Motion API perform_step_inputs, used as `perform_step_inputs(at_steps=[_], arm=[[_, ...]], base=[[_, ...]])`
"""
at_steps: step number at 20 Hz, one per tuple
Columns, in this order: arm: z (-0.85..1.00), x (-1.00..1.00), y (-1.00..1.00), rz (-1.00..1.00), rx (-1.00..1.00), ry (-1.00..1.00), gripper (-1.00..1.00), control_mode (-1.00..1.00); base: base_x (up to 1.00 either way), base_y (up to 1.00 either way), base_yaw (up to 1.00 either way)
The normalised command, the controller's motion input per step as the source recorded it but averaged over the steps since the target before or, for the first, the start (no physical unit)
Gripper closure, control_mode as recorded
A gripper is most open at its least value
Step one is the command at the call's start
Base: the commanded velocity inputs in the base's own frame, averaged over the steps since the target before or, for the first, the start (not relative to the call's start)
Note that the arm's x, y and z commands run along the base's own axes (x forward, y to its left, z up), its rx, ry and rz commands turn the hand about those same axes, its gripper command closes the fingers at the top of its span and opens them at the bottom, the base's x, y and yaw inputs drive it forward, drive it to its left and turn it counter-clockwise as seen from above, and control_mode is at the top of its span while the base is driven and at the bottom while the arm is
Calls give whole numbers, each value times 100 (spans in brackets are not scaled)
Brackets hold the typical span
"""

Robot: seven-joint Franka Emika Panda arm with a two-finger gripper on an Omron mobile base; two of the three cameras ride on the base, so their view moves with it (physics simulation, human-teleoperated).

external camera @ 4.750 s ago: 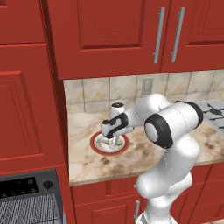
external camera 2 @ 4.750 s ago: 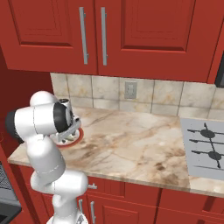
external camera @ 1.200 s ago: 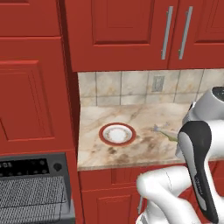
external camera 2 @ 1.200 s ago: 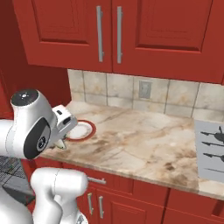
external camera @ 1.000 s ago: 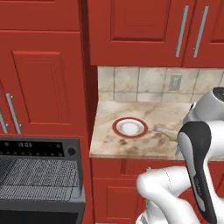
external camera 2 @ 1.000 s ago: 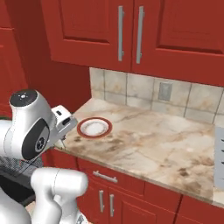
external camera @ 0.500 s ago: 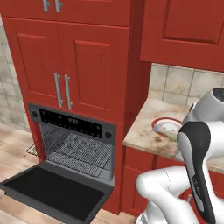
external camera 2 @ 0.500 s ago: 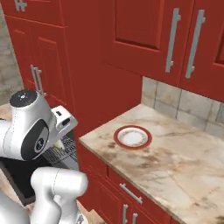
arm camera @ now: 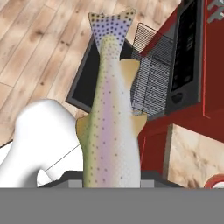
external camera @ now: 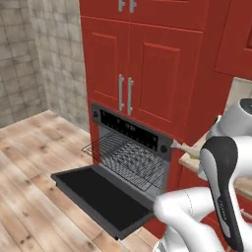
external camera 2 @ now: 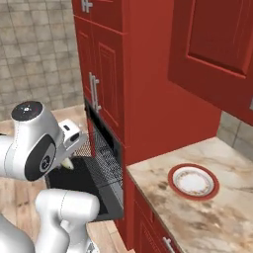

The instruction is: Place the fish on the top rack of the oven, and slide the tray back inside. Close the oven door.

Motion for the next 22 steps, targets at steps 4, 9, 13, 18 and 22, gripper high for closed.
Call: perform_step_inputs(at_steps=[4,9,13,18,22], arm=[[0,0,0,0,0,0,100,100],[0,0,0,0,0,0,100,100],[0,0,0,0,0,0,100,100],[0,0,0,8,0,0,100,-100],[-1,0,4,2,0,0,100,-100]], base=[[52,0,39],[55,-1,31],[31,-3,25],[1,0,7],[0,0,0]])
